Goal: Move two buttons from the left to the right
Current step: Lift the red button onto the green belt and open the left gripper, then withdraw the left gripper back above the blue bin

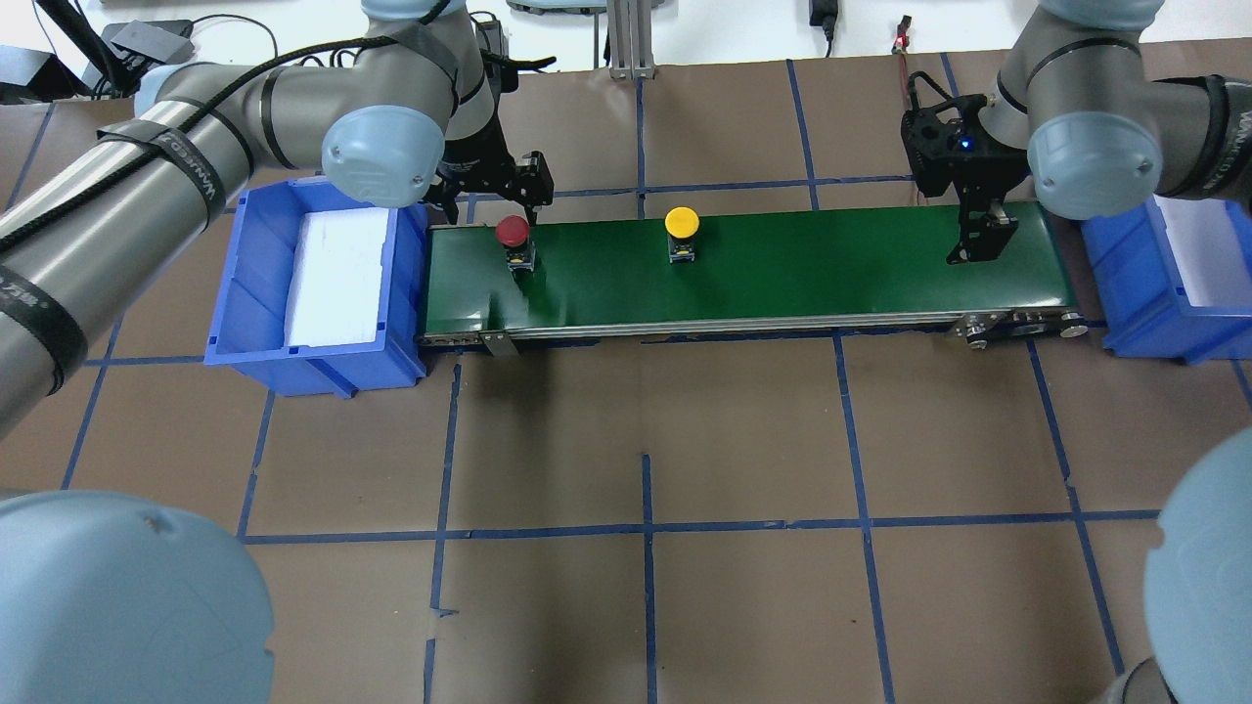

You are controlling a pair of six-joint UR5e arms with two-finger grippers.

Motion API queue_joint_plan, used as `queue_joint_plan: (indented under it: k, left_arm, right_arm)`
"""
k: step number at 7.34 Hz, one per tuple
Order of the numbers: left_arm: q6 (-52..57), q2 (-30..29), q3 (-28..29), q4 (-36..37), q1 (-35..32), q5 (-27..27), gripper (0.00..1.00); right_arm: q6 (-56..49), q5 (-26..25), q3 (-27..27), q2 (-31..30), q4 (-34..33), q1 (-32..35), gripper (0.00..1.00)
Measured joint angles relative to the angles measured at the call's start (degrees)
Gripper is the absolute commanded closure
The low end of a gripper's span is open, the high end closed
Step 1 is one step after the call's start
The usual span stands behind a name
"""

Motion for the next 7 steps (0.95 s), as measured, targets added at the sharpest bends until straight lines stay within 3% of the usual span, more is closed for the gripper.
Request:
queue_joint_plan:
  k: [3,5,7]
  left_arm:
    - [0.66,10.15,2.90,-13.14,4.38,1.43,0.00]
    - [2.03,17.86,0.21,-16.53,9.65,1.52,0.00]
    - [1.38,24.07,-3.52,-17.05,9.43,-0.36,0.00]
  right_arm:
    - [0.00,-0.09,0.07,-0.19,0.00,0.00,0.00]
    - [0.06,-0.11,0.07,-0.26,0.00,0.05,0.00]
    - [0.14,-0.24,-0.02,-0.33,0.00,0.16,0.01]
